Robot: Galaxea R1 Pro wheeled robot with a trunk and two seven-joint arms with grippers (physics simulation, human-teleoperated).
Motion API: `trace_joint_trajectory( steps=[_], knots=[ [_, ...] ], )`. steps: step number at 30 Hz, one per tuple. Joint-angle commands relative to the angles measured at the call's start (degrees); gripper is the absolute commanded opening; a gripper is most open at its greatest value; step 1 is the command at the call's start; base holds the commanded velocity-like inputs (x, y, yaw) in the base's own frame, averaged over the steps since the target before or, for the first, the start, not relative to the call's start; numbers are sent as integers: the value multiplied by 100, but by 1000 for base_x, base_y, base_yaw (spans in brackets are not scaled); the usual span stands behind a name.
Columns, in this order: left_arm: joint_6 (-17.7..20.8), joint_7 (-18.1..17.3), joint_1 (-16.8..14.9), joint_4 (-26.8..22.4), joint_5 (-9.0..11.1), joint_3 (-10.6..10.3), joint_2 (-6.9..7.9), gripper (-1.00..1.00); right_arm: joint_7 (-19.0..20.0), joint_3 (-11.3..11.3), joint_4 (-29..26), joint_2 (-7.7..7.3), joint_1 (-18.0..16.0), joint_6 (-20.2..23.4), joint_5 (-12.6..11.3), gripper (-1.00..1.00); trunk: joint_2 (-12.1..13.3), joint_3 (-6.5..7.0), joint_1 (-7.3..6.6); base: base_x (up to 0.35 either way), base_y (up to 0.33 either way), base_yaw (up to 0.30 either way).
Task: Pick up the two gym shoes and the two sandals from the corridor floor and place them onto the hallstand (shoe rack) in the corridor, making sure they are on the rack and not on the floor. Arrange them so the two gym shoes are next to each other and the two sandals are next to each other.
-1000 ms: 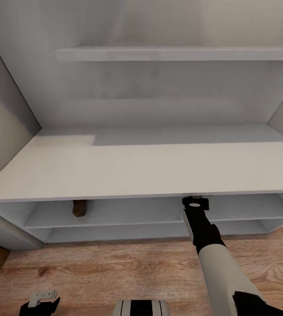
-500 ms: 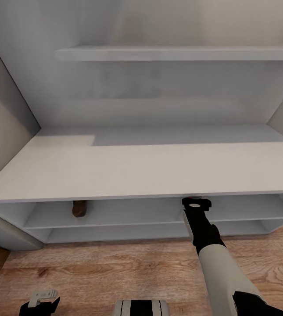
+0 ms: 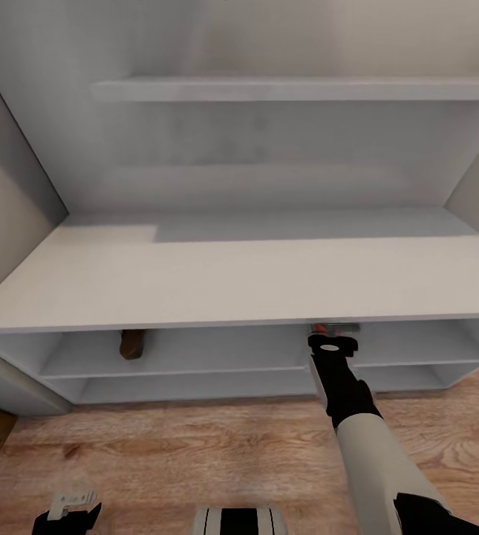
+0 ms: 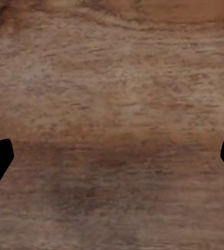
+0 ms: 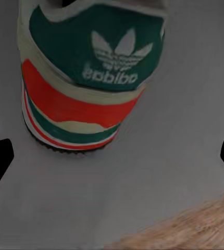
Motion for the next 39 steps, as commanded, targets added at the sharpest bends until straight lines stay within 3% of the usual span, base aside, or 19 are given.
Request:
trace_joint_trajectory(
  steps=[1,27,39],
  knots=[
    [-23,-28,-3,3,-53,50,-1,100,11,-15,-8,6,-3,42,56,100,-2,-4,-3,-228,-151,0],
    [-28,-21,-3,-62,-34,55,-1,100,11,-18,28,6,-1,31,56,100,-2,-4,-3,-272,-158,0],
    [-32,-19,-3,-45,-25,67,-7,100,19,-31,471,6,20,-8,64,100,-2,-4,-3,-189,-87,0]
  ],
)
